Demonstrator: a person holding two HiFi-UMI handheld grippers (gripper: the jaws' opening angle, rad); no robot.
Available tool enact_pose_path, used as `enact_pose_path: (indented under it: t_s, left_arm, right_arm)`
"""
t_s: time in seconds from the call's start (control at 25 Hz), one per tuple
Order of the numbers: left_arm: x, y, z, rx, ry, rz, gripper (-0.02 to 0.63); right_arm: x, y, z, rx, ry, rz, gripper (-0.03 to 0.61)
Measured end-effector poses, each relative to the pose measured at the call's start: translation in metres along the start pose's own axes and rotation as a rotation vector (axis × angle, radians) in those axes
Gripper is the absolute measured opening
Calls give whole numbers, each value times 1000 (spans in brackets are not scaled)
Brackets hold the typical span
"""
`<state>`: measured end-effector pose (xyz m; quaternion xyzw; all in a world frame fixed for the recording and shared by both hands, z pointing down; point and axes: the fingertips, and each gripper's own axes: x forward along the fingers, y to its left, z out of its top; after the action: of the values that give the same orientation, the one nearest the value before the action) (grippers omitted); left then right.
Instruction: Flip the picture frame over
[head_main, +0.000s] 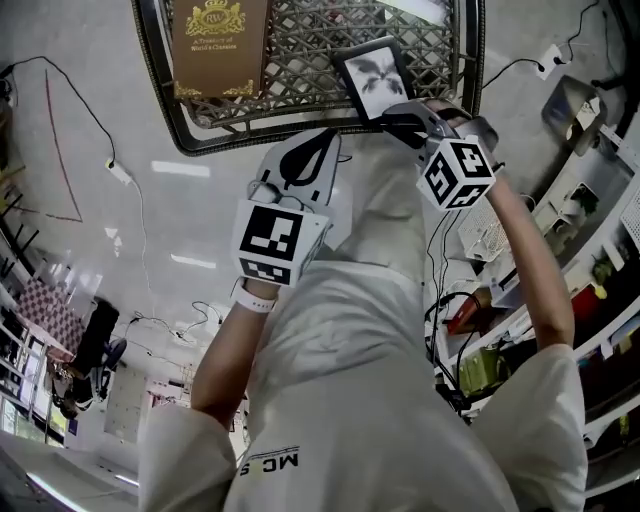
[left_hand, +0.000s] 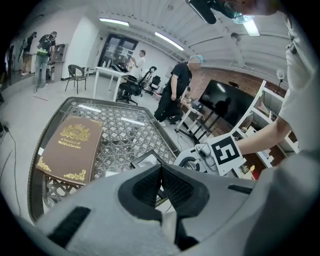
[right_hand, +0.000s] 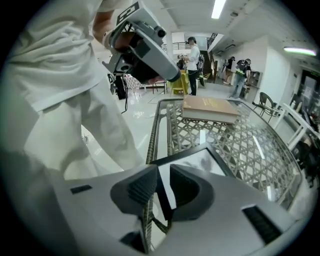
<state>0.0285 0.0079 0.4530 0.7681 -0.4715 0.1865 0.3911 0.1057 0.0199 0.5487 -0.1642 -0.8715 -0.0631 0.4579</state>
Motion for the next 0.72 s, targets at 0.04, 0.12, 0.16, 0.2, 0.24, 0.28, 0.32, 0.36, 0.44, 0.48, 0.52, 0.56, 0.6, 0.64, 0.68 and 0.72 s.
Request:
enact_pose_path:
  t_s: [0.04,0.12,0.16,0.2,0.24,0.28,0.32,0.36,0.44,0.48,0.52,0.56,0.6,0.64,0.68,0.72]
  left_arm:
    - [0,1,-1,-5,2,7,20]
    - [-1,2,-3,-12,4,16,20]
    - [-2,2,-4,-15,5,18,20]
    - [-2,2,-3,-17,2,18,20]
    - [-2,1,-2,-19,-4,18,20]
    - [-2,1,-1,-21,-7,19,20]
    - [-2,1,-1,-22,-9,20,20]
    - [-1,1,0,-23,-9,22,20]
    - [-1,2,1,-24,-10,24,20]
    - [0,2,1,-25,-9,25,20]
    - [0,2,1,-25,-7,25,20]
    - [0,3,1,-24,-4,26,20]
    - [1,3,1,-22,-3,24,20]
    - [1,3,2,-21,-6,22,20]
    - [2,3,3,-22,-10,21,20]
    - [2,3,4,-23,-12,20,20]
  right_arm:
    - [2,1,-3,-10,8,10,92]
    - [6,2,-9,-32,28,27,92]
    - [8,4,-12,-43,38,38,92]
    - [10,5,-15,-54,49,52,92]
    - [12,7,-17,-65,60,67,92]
    - [14,8,-20,-77,70,79,92]
    - [16,9,-22,-89,79,87,92]
    - [17,9,-24,-100,86,92,92]
    - [20,9,-27,-121,99,104,92]
    - [22,10,-29,-131,105,112,92]
    - [23,11,-30,-141,109,122,92]
    - [24,12,-31,-150,112,132,92]
    - [25,13,-32,-158,115,140,92]
    - [26,13,-34,-168,121,146,92]
    - [27,14,-35,-184,130,151,92]
    - [27,14,-37,-201,139,153,92]
